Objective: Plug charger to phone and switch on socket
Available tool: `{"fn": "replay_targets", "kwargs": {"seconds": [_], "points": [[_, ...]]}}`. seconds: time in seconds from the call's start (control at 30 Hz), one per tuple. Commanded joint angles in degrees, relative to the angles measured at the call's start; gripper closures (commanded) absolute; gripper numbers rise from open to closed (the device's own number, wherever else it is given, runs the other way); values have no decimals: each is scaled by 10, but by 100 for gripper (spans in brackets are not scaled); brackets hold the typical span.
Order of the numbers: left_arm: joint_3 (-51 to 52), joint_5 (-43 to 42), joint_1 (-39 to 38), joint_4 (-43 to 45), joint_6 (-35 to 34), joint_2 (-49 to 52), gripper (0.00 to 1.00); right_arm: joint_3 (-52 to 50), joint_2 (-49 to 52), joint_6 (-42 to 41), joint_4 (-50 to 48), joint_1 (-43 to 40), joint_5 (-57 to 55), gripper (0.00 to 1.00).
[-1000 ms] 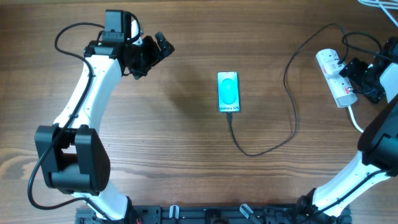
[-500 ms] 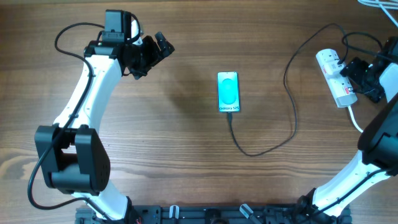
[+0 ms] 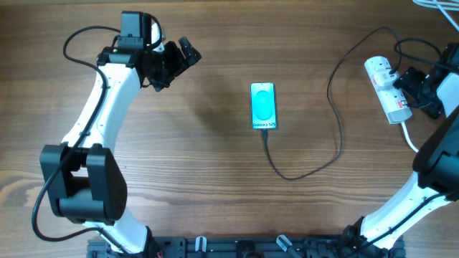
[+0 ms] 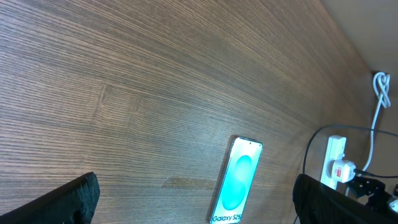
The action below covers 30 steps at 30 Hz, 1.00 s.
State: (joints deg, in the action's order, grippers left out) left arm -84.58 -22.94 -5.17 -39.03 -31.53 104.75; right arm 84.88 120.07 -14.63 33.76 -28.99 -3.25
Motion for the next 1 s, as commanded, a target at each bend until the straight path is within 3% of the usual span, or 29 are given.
{"fn": "replay_targets", "kwargs": {"seconds": [0.0,0.13,0.97], "points": [[0,5,2,1,13,-9,0,-2,25,10,6,0,12,0],[0,5,2,1,13,-9,0,-2,25,11,18,0,60,0],[0,5,2,1,13,-9,0,16,23,25,14,0,98,0]]}}
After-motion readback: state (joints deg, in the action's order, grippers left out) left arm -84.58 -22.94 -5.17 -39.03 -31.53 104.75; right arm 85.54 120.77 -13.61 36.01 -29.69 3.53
